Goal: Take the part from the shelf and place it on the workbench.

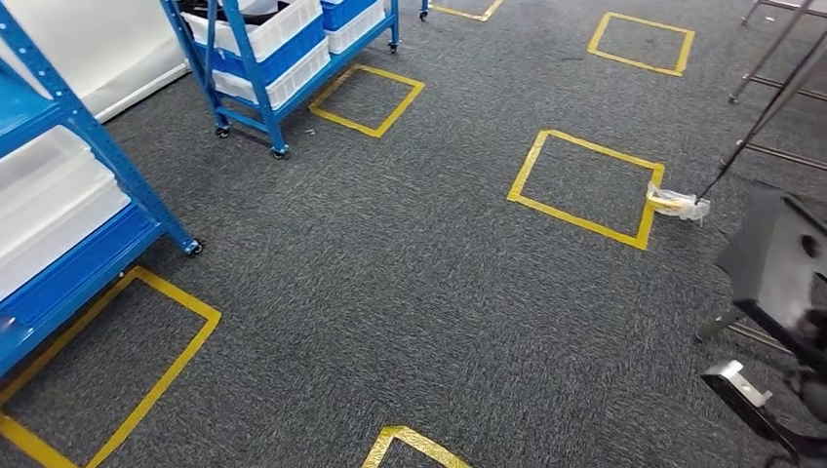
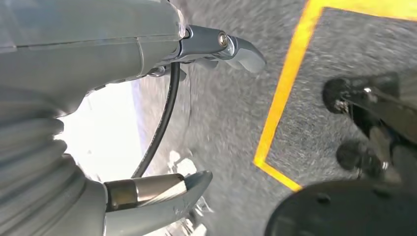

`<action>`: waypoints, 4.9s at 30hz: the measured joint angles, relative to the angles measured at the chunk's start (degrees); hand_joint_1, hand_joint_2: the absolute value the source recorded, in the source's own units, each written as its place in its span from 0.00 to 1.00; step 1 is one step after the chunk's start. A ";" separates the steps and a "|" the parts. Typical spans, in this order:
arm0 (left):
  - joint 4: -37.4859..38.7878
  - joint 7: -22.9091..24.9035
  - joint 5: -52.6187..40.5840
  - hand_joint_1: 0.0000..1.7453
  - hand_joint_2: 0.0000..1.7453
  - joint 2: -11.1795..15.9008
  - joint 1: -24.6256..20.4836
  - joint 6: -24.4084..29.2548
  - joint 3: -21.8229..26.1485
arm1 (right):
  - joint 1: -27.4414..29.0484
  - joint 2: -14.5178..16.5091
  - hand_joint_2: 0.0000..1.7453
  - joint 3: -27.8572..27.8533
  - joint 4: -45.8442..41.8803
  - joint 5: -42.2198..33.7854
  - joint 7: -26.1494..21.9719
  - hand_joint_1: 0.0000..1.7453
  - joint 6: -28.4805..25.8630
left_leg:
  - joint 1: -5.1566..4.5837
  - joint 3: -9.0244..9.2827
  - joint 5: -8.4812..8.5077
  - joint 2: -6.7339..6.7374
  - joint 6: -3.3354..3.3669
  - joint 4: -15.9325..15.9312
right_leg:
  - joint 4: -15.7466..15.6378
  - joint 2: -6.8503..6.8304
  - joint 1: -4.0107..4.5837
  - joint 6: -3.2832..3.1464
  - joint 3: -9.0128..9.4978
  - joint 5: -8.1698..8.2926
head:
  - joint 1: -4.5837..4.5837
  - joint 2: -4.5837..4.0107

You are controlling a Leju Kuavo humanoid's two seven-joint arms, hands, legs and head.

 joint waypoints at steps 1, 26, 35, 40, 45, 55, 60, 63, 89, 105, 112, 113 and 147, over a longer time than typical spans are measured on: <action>-0.01 0.19 -0.34 0.00 1.00 0.79 -0.59 -0.77 -1.41 | -4.17 -0.17 1.00 3.06 2.93 0.67 0.42 1.00 0.13 | -0.06 -0.07 -0.17 0.71 -0.42 0.25 | -2.01 -0.38 0.20 -0.41 0.92 0.53 | -0.03 0.00; 0.04 1.12 -1.50 0.00 1.00 5.05 -4.34 -2.98 -12.79 | -36.53 -0.34 1.00 31.67 31.16 2.56 7.84 1.00 1.10 | -0.26 -4.12 3.44 -4.10 1.30 0.48 | 12.11 2.56 1.12 -1.10 -8.39 -4.96 | 0.19 0.00; 0.04 1.15 -0.25 0.00 1.00 5.07 -4.50 -2.83 -13.57 | -40.60 -2.41 1.00 32.21 30.90 1.57 8.33 1.00 2.16 | -0.51 -3.79 1.39 0.27 -0.78 2.30 | -2.12 0.00 1.42 -2.63 -1.45 1.65 | 0.09 0.00; 0.04 1.13 0.16 0.00 1.00 5.01 -4.16 -2.87 -13.71 | -40.78 -3.23 1.00 32.18 30.49 0.99 8.51 1.00 2.45 | 0.27 -9.54 -5.70 -5.37 -1.54 15.14 | -2.44 3.11 1.45 -3.97 -1.39 2.02 | 0.07 0.00; 0.05 1.15 0.22 0.00 1.00 5.05 -4.00 -2.88 -13.85 | -40.42 -3.51 1.00 32.17 30.50 0.80 8.51 1.00 2.59 | 0.08 -8.45 0.16 -8.14 -0.25 10.30 | -2.20 7.22 1.72 -4.03 -1.32 2.07 | 0.07 0.00; 0.09 1.08 0.80 0.00 1.00 5.41 -3.98 -3.16 -14.38 | -40.64 -7.40 1.00 31.40 32.41 -0.11 8.74 1.00 7.05 | -0.23 -4.34 3.83 -6.07 1.37 0.54 | 7.79 3.07 1.30 -1.44 -7.06 -3.29 | 0.38 0.00; 0.09 1.08 0.77 0.00 1.00 5.65 -4.00 -3.29 -14.97 | -39.96 -8.26 1.00 31.32 34.42 -0.50 9.17 1.00 7.45 | -0.23 -4.35 3.14 -2.06 0.84 1.10 | 4.32 0.43 0.49 -0.42 -4.82 -0.19 | 0.40 0.00; 0.09 0.93 0.87 0.00 1.00 6.00 -4.01 -3.38 -15.14 | -39.75 -8.97 1.00 30.96 35.08 -0.97 9.35 1.00 7.59 | -0.55 -4.19 2.29 -0.34 -0.14 1.90 | -2.46 -1.64 1.05 -1.09 -1.31 1.77 | 0.37 0.00; 0.09 0.24 2.13 0.00 1.00 6.77 -4.18 -4.08 -15.47 | -35.86 -8.86 1.00 27.81 48.30 -2.46 8.02 1.00 7.17 | -0.01 -4.42 4.04 -2.83 1.34 0.39 | 10.22 1.90 0.44 -0.32 -7.68 -2.78 | 0.79 0.00; 0.09 0.21 2.83 0.00 0.75 6.60 -4.54 -3.95 -15.77 | -37.30 -5.94 0.00 27.91 54.61 1.06 8.94 0.00 7.14 | 0.25 -11.47 -3.40 -5.65 -1.35 16.55 | -2.95 2.37 1.54 -3.66 -0.85 2.16 | 0.66 0.00; 0.09 0.24 3.15 0.00 0.00 6.48 -4.77 -3.94 -15.89 | -39.99 -3.28 0.00 28.26 59.05 1.81 7.87 0.00 6.20 | -0.34 -5.30 3.33 -6.20 -0.40 2.10 | -2.54 3.47 1.91 -3.34 -1.03 2.06 | 0.73 0.00; 0.09 0.25 3.17 0.00 0.00 6.44 -4.79 -3.92 -15.90 | -40.33 -2.94 0.00 28.36 59.37 1.63 7.48 0.00 5.72 | -0.39 -5.26 3.40 -6.21 -0.50 2.07 | -2.53 3.45 1.91 -3.34 -1.03 2.05 | 0.74 0.00; 0.09 0.59 4.61 0.00 0.00 5.46 -4.76 -3.34 -16.51 | -30.93 -2.28 0.00 35.08 31.18 1.43 3.85 0.00 -0.60 | 0.18 -3.92 5.61 -6.38 1.64 -1.24 | 3.83 2.72 1.41 -1.36 -3.50 -2.46 | 0.80 0.00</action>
